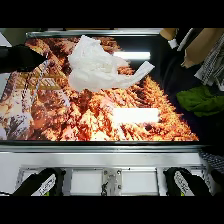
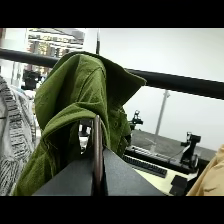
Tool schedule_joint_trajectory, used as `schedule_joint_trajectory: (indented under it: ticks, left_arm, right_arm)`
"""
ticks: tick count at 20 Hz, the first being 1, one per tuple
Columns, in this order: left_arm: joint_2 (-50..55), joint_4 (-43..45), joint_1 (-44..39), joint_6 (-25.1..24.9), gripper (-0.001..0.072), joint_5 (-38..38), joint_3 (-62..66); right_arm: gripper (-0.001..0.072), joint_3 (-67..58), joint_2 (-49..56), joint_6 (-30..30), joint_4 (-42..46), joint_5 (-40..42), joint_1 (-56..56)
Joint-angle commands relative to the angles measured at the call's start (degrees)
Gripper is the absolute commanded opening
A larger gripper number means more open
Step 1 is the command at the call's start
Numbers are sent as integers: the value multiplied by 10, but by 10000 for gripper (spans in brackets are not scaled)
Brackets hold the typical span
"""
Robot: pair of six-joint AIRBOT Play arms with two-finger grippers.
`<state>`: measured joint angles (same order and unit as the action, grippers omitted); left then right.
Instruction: Fold the clothes and pants, and hang the long-sleeved shirts on hangers.
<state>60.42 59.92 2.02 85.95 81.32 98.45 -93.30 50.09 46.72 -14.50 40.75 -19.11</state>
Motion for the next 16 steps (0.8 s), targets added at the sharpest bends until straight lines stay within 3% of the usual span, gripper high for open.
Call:
schedule_joint_trajectory:
  ticks: [1,7,16]
  left_arm:
    - [1,0,0,-5,16,-4,0]
    - [1,0,0,-5,16,-5,0]
    - [1,0,0,-5,16,-1,0]
  right_arm:
    - [10,-24,9,-2,-31,-7,-48]
    - [10,-38,22,-2,-153,-7,-192]
    - [10,-38,38,-2,-203,2,-267]
